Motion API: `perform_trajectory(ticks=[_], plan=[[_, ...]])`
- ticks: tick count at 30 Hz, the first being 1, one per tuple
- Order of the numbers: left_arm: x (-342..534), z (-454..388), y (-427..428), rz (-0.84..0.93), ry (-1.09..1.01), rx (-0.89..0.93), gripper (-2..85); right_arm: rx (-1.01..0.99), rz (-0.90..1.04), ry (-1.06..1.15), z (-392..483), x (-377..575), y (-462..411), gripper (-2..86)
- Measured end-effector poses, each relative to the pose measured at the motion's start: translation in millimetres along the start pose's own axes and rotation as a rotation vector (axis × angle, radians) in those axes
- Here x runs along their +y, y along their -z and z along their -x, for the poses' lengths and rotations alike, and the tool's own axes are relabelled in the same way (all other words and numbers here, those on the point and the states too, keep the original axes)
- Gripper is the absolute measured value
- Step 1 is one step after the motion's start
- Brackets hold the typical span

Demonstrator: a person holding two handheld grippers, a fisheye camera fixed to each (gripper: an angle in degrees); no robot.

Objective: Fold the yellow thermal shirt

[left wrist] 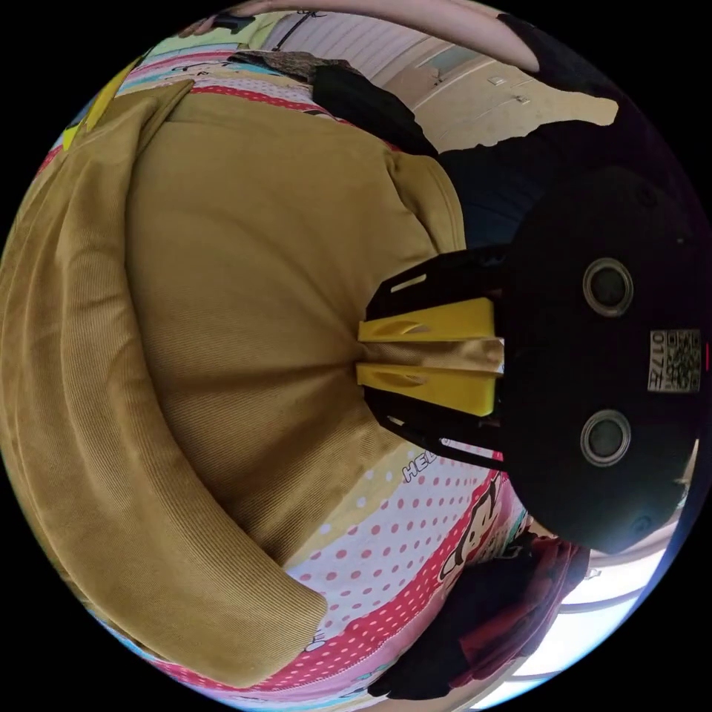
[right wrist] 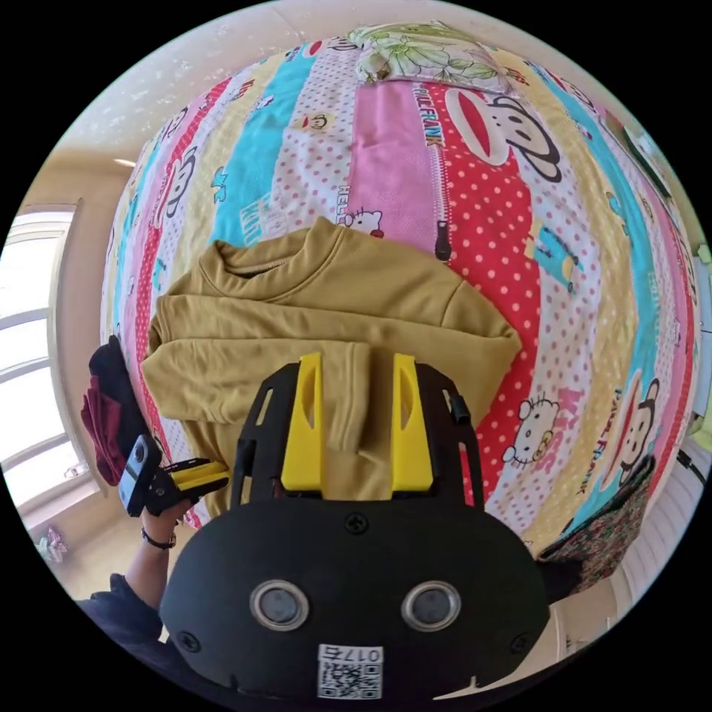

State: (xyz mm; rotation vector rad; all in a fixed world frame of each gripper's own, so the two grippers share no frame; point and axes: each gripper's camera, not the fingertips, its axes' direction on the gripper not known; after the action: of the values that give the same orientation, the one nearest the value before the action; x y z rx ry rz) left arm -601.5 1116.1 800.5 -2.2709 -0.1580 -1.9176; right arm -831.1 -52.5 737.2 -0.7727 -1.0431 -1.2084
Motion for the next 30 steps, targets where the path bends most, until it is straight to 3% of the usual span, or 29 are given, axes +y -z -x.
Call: perform_trajectory(ticks=[2,7,11,13,15,19,22,25,30], plan=[[-6,7,4,0.006,0.003,0.015,5.6,-0.047,0.028,-0.002,0,-1,-19,8.2],[-15,16,10,0.006,-0.015,0.009,5.4,-0.126,-0.238,0.023,19,39,57,4.6],[-23,27,13,0.014,-0.052,0.004,5.3,-0.021,-0.388,-0.053,-3,41,111,4.7],[-25,33,14,0.016,-0.053,0.016,5.3,0.034,-0.306,-0.132,-30,28,101,5.6],[-23,41,16,-0.003,-0.075,0.030,5.4,-0.093,-0.151,-0.120,-51,22,88,8.6],[21,80,25,-0.163,-0.021,0.161,5.7,-0.049,-0.161,-0.052,-47,68,110,10.9],[77,127,15,-0.309,0.111,0.279,8.8,-0.075,-0.100,-0.056,-58,130,121,13.2],[129,172,-26,-0.332,0.272,0.432,12.5,-0.181,0.060,-0.099,-78,205,106,14.2],[189,205,-102,-0.384,0.352,0.716,13.0,-0.318,0.262,-0.371,-137,343,70,16.0]])
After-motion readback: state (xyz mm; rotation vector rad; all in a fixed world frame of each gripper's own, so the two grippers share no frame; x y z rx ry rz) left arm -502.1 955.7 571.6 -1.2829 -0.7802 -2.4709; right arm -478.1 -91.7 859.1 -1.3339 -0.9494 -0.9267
